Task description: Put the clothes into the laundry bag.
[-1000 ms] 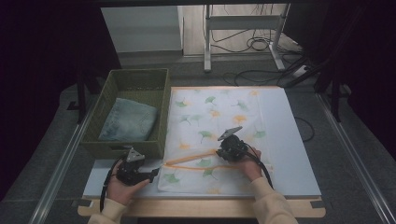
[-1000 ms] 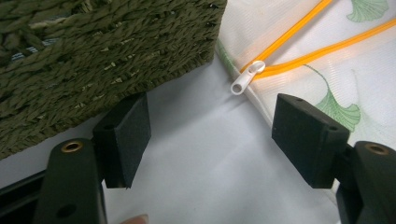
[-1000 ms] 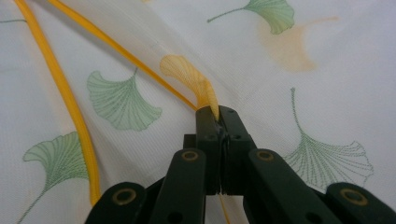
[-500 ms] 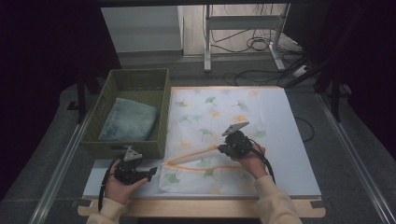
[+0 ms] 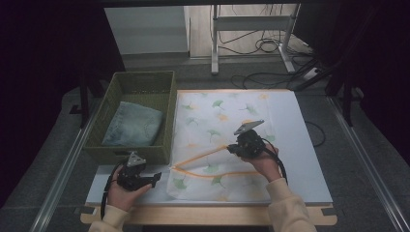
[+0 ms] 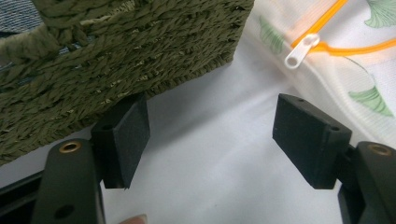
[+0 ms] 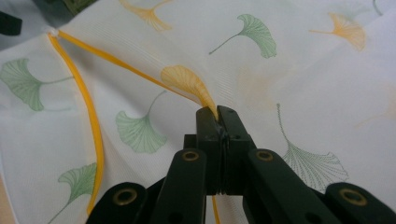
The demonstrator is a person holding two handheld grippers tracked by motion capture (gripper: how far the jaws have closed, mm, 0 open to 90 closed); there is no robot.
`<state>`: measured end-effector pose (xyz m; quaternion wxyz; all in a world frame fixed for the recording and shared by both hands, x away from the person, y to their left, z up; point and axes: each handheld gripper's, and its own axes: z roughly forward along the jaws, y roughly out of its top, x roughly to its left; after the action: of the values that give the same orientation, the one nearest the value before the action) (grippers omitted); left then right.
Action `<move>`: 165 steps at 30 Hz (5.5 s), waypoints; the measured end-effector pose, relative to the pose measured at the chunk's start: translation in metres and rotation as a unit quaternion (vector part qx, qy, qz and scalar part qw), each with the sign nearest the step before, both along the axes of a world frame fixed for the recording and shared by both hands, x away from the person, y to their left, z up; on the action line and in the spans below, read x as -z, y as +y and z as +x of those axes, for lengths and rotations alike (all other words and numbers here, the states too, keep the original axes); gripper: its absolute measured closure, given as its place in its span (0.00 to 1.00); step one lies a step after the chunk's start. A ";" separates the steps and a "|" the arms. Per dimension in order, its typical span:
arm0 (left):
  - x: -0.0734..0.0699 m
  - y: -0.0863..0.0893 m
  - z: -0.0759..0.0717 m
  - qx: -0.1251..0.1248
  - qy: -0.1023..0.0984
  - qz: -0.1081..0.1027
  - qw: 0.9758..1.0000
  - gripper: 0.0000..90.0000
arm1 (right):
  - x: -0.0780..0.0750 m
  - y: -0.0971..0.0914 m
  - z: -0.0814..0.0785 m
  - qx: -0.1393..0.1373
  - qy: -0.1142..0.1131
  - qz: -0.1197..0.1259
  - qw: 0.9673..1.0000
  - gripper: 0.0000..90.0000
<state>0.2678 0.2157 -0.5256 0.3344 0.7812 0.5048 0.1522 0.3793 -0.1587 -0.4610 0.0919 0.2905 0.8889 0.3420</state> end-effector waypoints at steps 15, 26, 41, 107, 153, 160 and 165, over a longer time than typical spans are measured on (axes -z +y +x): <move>0.001 0.000 0.000 0.003 -0.002 0.005 1.000 0.30 | -0.023 -0.014 0.001 0.016 -0.026 0.038 0.999 0.98; 0.000 0.000 0.000 0.004 -0.001 0.005 1.000 0.31 | -0.034 -0.019 -0.001 0.017 -0.043 0.048 0.998 0.98; -0.014 -0.005 -0.006 0.019 -0.013 -0.004 1.000 0.34 | -0.030 -0.017 -0.001 0.016 -0.037 0.042 0.998 0.98; -0.122 0.014 0.091 -0.039 -0.053 -0.024 0.998 0.34 | -0.026 -0.019 -0.001 0.017 -0.038 0.037 0.998 0.98; -0.090 0.018 0.148 -0.066 -0.007 0.038 0.997 0.27 | -0.022 -0.019 0.001 0.017 -0.032 0.035 0.999 0.98; -0.094 0.018 0.151 -0.063 -0.017 0.037 0.997 0.27 | -0.021 -0.018 0.001 0.015 -0.031 0.032 0.999 0.98; -0.091 0.018 0.157 -0.066 -0.010 0.043 0.997 0.26 | -0.021 -0.019 0.002 0.015 -0.032 0.033 0.999 0.98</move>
<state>0.4250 0.2342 -0.4346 0.2945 0.7585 0.5447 0.2033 0.3811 -0.1777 -0.4397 0.1159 0.2958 0.8692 0.3788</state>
